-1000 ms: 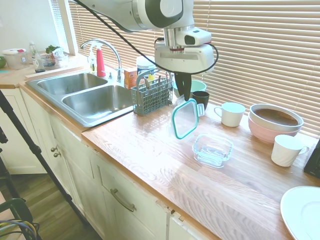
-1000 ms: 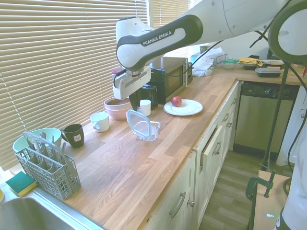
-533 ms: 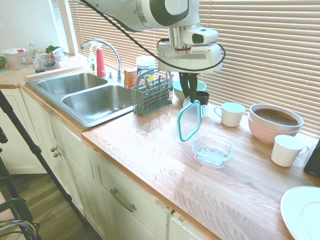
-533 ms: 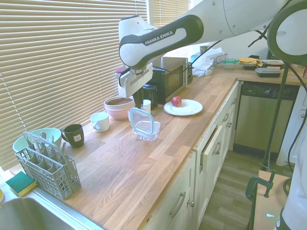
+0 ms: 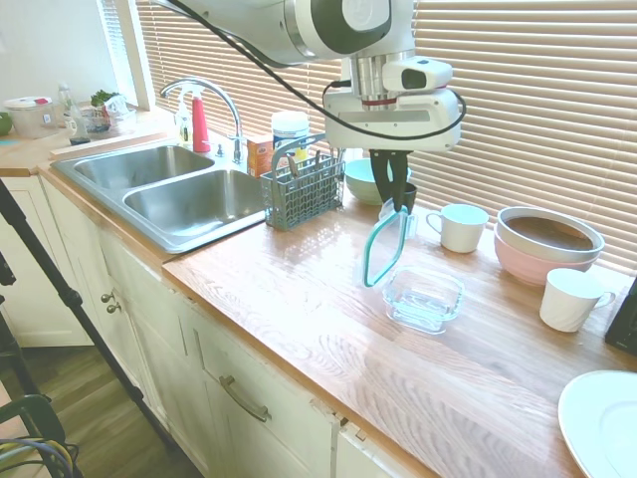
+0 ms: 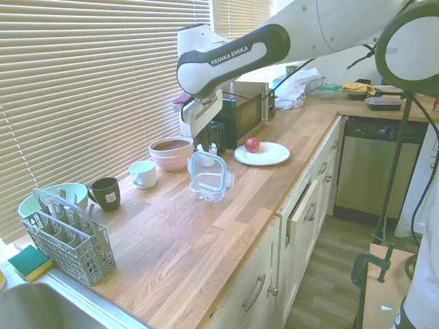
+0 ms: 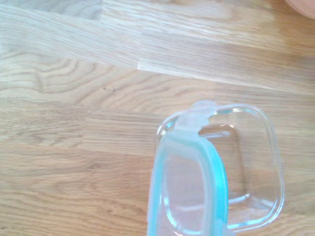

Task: Cover the lid of the food container

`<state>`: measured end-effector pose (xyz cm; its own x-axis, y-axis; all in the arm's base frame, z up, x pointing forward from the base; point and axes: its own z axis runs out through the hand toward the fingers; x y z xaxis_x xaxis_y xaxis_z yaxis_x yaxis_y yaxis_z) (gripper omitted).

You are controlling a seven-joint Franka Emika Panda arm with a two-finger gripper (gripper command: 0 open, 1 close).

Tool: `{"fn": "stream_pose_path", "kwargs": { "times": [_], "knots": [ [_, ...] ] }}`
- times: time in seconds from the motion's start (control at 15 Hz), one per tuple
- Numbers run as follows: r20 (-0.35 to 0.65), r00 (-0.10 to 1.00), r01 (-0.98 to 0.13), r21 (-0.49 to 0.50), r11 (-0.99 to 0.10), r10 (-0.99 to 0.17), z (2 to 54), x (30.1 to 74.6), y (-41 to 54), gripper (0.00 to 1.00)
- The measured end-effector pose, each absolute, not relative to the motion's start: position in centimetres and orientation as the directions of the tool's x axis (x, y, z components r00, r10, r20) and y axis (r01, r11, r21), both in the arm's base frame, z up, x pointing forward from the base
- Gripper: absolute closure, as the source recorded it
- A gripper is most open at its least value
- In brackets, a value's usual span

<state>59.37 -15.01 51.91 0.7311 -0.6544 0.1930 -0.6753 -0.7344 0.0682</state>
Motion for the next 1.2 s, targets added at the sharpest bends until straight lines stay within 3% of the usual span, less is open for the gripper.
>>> {"fn": "stream_pose_path", "kwargs": {
  "times": [1.2],
  "knots": [
    [0.156,0.736,-0.674,0.076,-0.735,-0.659,47.6,63.3,-23.8,1.00]
  ]
}}
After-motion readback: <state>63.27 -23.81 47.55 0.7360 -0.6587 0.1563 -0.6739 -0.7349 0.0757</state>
